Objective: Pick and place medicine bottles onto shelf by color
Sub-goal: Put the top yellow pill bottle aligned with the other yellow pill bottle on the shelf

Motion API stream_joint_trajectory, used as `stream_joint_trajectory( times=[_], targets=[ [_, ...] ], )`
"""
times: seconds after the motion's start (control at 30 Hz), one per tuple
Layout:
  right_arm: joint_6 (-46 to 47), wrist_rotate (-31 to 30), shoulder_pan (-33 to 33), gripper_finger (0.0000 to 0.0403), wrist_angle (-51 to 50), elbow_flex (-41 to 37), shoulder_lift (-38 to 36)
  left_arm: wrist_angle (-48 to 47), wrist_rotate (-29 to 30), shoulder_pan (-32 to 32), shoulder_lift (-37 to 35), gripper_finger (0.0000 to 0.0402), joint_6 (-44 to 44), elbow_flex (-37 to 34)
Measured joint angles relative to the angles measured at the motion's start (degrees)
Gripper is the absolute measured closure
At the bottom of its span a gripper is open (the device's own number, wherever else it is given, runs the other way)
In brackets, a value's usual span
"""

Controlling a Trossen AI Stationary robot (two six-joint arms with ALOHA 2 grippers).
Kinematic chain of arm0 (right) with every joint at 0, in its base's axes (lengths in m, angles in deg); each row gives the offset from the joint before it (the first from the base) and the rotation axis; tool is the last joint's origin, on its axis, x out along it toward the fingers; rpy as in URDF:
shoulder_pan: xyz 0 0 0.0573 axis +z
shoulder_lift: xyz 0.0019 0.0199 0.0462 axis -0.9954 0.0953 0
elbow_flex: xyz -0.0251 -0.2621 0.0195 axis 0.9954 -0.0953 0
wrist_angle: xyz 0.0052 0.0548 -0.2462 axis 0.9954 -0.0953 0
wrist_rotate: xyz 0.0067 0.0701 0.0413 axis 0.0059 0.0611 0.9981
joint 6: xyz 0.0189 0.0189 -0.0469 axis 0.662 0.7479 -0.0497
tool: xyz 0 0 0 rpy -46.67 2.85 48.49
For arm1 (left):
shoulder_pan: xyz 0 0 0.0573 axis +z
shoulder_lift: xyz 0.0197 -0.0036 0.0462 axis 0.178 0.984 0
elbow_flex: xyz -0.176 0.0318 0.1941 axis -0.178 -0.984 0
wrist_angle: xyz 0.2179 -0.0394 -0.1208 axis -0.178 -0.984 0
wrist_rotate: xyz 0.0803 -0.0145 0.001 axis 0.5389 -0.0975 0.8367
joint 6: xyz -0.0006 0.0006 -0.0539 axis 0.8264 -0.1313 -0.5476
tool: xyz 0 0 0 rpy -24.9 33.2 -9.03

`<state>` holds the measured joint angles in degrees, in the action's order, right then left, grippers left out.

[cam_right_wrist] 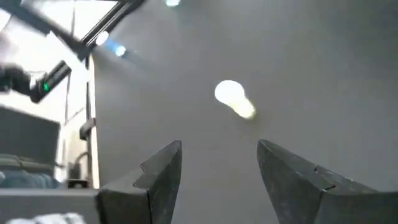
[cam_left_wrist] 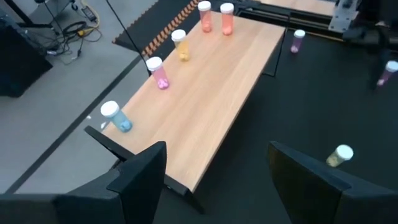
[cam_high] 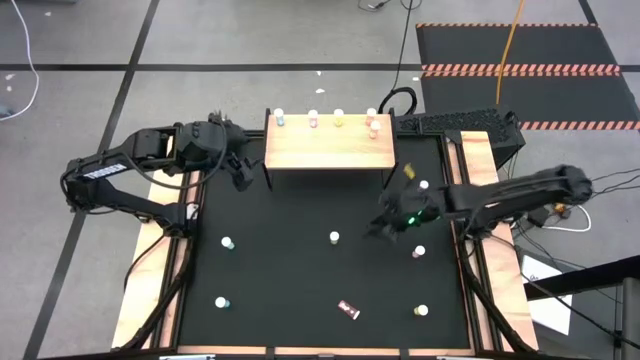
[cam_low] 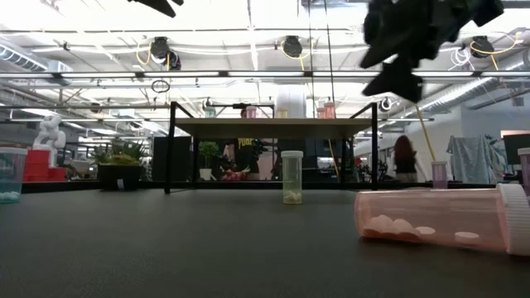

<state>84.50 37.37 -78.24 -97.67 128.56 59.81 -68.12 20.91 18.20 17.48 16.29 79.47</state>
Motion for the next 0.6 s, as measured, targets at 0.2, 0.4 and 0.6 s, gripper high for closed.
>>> stream_joint_trajectory(
  times=[0.2,0.4,0.6],
  targets=[
    [-15.84,-7.79,2.72,0.0197,21.76,0.00,15.14,0.09,-0.01,0.00,0.35,0.0128,3.49,0.00],
    [-22.21,-8.91,1.18,0.0174,28.24,1.17,24.40,-1.30,-1.43,0.00,0.42,0.0128,6.03,0.00],
    [-28.55,-8.70,2.13,0.0136,26.61,7.89,31.43,-3.11,-1.47,0.01,0.44,0.0128,4.12,0.00]
  ],
)
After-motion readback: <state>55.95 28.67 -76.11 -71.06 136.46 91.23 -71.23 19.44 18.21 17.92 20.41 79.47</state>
